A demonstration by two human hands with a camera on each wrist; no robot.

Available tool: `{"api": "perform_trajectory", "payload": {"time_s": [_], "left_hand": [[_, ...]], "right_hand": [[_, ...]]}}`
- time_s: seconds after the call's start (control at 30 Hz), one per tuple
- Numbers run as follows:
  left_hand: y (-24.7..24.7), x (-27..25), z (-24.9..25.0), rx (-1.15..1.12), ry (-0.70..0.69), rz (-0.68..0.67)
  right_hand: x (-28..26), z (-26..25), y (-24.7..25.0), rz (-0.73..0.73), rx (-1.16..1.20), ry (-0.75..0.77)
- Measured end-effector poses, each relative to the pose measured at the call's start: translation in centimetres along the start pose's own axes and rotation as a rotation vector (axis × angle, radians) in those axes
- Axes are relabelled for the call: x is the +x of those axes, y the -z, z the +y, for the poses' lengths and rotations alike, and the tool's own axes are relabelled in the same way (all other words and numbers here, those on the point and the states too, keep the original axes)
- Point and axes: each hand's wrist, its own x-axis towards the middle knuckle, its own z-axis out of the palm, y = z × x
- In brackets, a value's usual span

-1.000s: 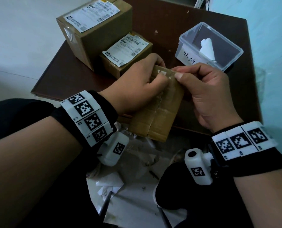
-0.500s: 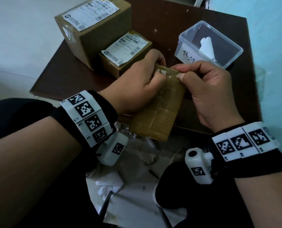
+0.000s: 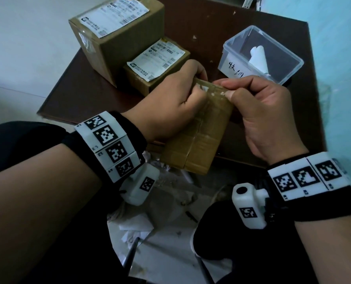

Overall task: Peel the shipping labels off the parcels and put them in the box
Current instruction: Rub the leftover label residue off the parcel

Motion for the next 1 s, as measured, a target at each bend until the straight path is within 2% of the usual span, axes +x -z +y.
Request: {"api": "perform_trajectory", "payload": {"time_s": [0.2,0.47,0.63,0.83,1.0], "left_hand": [[-0.10,-0.04,-0.16,0.008,-0.002,-0.032],[-0.24,0.09,-0.19,0.012,-0.003,0.017],[-0.21,0.01,-0.24,0.010,0.005,-0.053],[-0.10,0.03,-0.23,-0.004,0.010,0.024],[-0.15,0.06,-0.23,0.000,0.016,0.012]], "right_hand": [[-0.20,0.09,-0.16,0.006,-0.024,0.014],[0.05,-0.28,0.10,-0.014,0.066,-0.046],[-0.19,-0.01,-0.15,-0.016,0.039,-0.050],[-0.19,-0.43,-0.08,-0.041,0.089,-0.071],[-0.11,0.07,-0.45,-0.004,0.060,-0.027]]}}
